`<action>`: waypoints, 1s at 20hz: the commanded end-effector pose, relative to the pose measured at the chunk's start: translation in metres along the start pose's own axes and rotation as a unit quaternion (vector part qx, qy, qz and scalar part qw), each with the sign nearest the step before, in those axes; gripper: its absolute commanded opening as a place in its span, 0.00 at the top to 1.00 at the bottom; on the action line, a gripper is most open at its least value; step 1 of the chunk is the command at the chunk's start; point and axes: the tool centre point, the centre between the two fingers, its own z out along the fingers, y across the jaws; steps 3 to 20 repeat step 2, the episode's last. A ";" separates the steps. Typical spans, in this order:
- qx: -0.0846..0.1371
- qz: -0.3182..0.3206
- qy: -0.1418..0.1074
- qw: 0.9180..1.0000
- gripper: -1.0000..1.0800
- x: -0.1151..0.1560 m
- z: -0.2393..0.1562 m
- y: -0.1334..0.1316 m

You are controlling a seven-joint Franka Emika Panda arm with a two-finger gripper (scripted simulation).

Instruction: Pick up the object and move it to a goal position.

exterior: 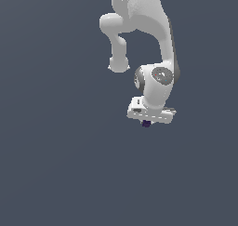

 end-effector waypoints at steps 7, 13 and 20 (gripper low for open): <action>0.000 0.001 0.000 1.000 1.00 0.001 -0.003 -0.004; 0.000 0.001 0.000 1.000 1.00 0.001 -0.003 -0.004; 0.000 0.001 0.000 1.000 1.00 0.001 -0.003 -0.004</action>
